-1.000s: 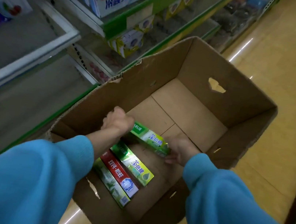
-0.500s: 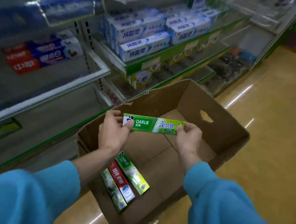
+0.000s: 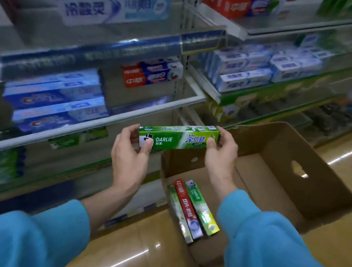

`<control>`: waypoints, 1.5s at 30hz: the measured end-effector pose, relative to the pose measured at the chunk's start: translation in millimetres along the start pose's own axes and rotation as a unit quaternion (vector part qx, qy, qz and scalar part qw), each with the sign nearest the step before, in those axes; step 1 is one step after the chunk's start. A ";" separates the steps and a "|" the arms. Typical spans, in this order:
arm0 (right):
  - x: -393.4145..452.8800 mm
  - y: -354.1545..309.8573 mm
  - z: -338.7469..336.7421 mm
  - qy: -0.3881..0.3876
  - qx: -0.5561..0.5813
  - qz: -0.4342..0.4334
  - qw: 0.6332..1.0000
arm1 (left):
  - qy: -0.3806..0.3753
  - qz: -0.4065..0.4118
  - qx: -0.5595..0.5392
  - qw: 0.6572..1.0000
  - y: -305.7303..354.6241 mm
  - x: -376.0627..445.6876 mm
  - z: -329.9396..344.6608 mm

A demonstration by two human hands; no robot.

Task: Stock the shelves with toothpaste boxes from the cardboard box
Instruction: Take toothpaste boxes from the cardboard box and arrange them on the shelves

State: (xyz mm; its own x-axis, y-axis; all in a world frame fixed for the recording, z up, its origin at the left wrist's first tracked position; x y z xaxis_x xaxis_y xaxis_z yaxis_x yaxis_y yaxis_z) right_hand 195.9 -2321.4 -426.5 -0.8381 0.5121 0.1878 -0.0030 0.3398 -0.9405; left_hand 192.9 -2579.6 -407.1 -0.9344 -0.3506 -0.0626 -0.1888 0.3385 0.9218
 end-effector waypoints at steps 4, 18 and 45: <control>-24.8 -23.7 67.1 -0.061 0.007 -0.023 0.998 | 0.047 -0.021 -0.009 0.999 -28.7 10.0 -63.8; -101.6 -26.4 229.2 -0.224 -0.030 -0.027 0.974 | 0.159 -0.126 0.010 0.979 -139.9 37.1 -193.7; -73.7 55.6 389.9 -0.189 -0.001 -0.129 0.973 | 0.181 -0.076 0.081 0.977 -264.4 188.3 -177.4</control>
State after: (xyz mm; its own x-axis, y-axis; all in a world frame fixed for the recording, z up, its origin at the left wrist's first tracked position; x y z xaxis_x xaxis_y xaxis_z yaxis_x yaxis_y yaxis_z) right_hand 44.9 -2647.8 -603.1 -0.9508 0.0824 0.2987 -0.2385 0.4208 -0.8752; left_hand 120.4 -2890.0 -594.8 -0.7298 -0.6831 -0.0278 -0.3900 0.3825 0.8376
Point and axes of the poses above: each hand's wrist, its own x-axis towards the middle knuckle, its own z-axis out of the palm, y = z × x, the point moved 9 cm from there along x, towards the middle knuckle, and after that the axes turned 13 degrees about -z, right-handed, at the moved point
